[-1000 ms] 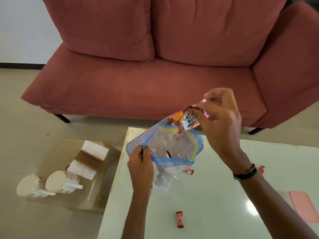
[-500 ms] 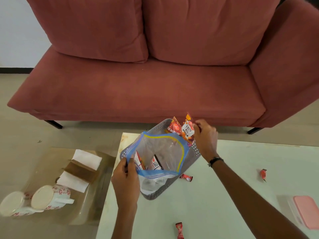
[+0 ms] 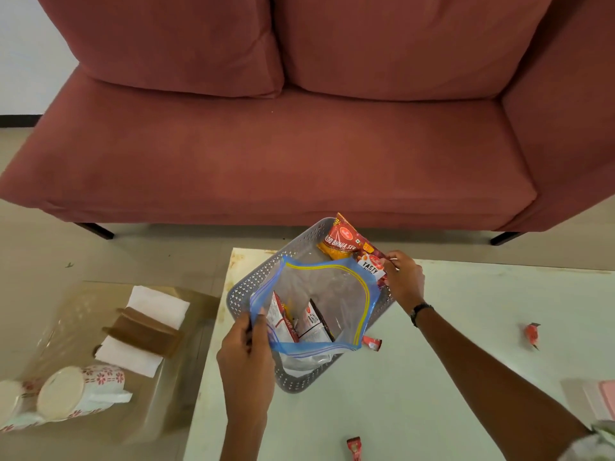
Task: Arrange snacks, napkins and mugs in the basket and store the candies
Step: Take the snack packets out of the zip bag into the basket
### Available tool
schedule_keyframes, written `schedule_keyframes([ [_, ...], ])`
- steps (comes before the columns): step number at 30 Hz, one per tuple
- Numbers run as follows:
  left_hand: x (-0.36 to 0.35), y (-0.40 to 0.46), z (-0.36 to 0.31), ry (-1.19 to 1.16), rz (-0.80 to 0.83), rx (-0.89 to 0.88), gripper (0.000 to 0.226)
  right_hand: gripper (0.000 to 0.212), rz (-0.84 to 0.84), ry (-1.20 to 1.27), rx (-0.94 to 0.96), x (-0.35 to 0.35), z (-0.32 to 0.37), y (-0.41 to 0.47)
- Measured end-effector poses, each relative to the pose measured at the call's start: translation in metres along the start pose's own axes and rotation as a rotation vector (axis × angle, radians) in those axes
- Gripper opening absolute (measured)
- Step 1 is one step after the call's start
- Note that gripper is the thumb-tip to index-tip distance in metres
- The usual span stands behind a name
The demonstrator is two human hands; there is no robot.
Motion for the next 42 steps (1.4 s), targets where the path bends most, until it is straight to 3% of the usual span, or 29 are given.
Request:
schedule_keyframes([
  [8,-0.014,-0.003,0.001,0.030,0.017,0.014,0.025,0.015,0.054,-0.098,-0.010,0.007,-0.017,0.009],
  [11,-0.015,-0.007,-0.002,0.054,0.013,0.011,0.022,0.023,0.002,-0.109,0.003,0.026,0.000,-0.003],
  [15,-0.019,-0.017,-0.009,0.052,0.025,-0.003,0.019,0.014,-0.134,0.137,0.264,0.082,0.080,-0.053],
  [18,-0.020,-0.026,-0.015,0.067,0.024,-0.015,0.015,0.008,0.098,0.160,0.426,0.087,0.137,-0.103],
  [22,-0.021,-0.036,-0.021,0.069,0.020,-0.036,0.015,0.022,0.567,-0.392,0.413,0.009,0.127,-0.127],
  [25,-0.022,-0.044,-0.026,0.072,0.028,-0.068,0.022,0.024,0.669,-0.710,0.409,-0.038,0.098,-0.123],
  [28,-0.021,-0.051,-0.029,0.080,0.031,-0.088,0.032,0.029,0.700,-0.759,0.353,-0.062,0.075,-0.118],
  [36,-0.019,-0.063,-0.024,0.075,0.030,-0.101,0.027,0.021,0.558,-0.727,0.295,-0.063,0.065,-0.126],
  [40,-0.014,-0.062,-0.021,0.067,0.023,-0.084,0.036,0.021,0.484,-0.834,0.421,-0.051,0.087,-0.138],
  [42,-0.012,-0.058,-0.019,0.052,0.015,-0.070,0.030,0.012,0.299,-0.887,0.605,-0.029,0.121,-0.147],
])
Point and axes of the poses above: each hand's wrist, its own y-axis towards the middle knuckle, its own x-axis out of the back of the hand, z = x × y, the point moved 8 cm from there along y, towards the middle knuckle, and after that the axes turned 4 degrees about x, right-handed, at the moved point
